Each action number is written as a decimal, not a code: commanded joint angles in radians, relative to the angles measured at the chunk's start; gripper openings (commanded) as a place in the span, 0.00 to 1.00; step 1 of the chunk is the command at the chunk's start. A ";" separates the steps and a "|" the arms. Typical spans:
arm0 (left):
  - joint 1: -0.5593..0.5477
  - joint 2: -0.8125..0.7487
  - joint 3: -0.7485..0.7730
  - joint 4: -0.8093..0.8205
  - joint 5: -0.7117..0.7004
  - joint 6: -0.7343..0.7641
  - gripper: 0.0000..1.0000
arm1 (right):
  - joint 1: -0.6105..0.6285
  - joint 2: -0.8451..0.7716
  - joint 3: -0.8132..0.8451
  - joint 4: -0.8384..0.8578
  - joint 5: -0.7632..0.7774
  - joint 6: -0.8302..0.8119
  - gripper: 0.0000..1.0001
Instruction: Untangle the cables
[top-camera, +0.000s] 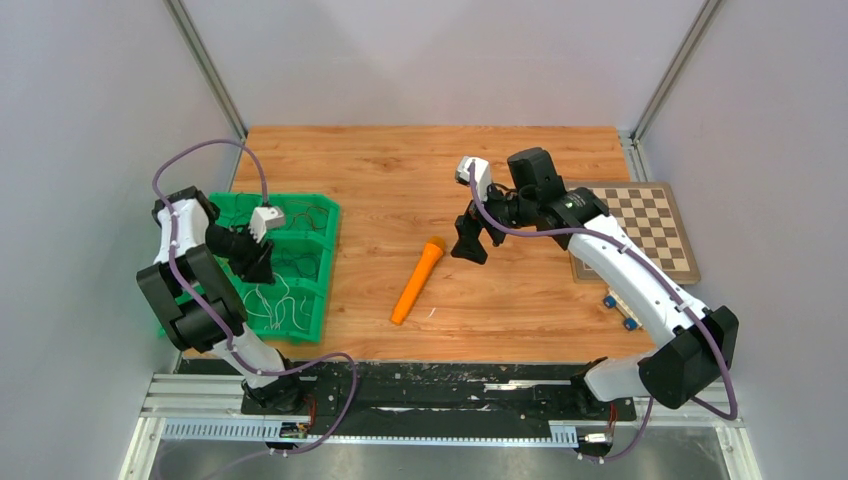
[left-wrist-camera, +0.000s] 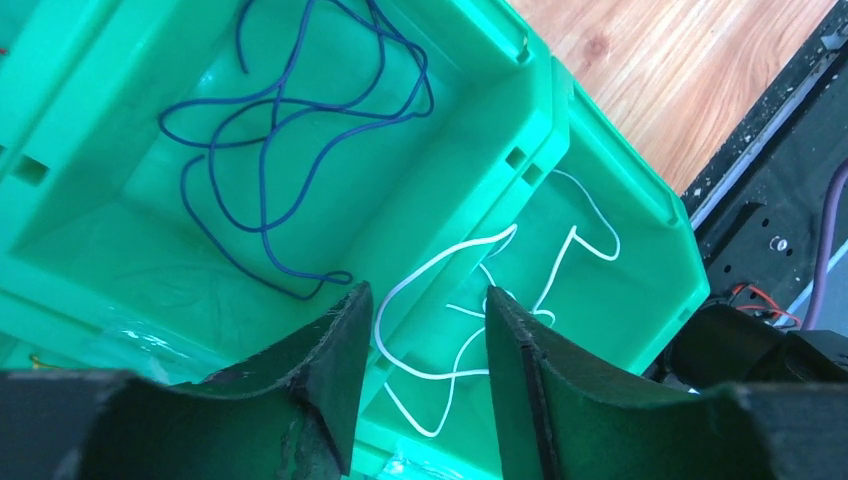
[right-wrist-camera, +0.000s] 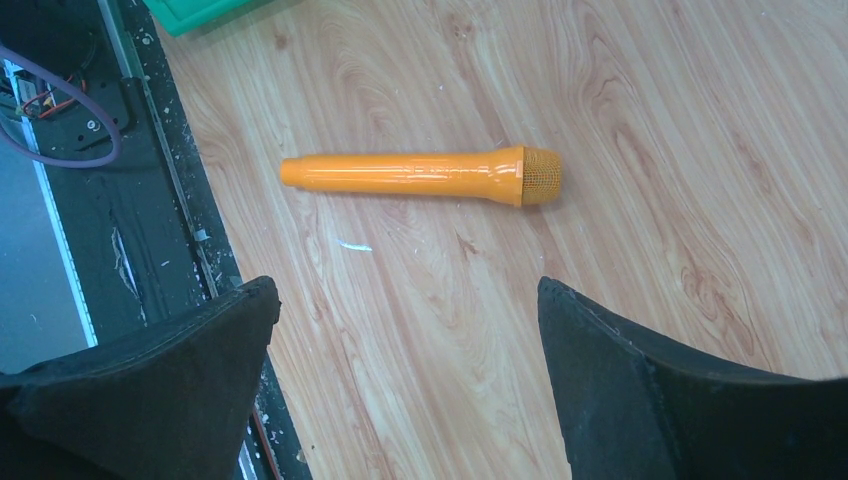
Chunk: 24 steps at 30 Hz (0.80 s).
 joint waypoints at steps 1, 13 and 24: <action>-0.007 -0.010 -0.025 0.026 -0.025 0.049 0.51 | -0.005 -0.024 0.004 0.006 -0.006 -0.009 1.00; -0.010 -0.214 -0.080 -0.046 -0.021 0.118 0.00 | -0.012 -0.029 -0.004 0.006 -0.005 -0.007 1.00; -0.010 -0.414 -0.463 0.324 -0.156 -0.035 0.00 | -0.013 -0.015 0.007 0.000 -0.011 0.002 1.00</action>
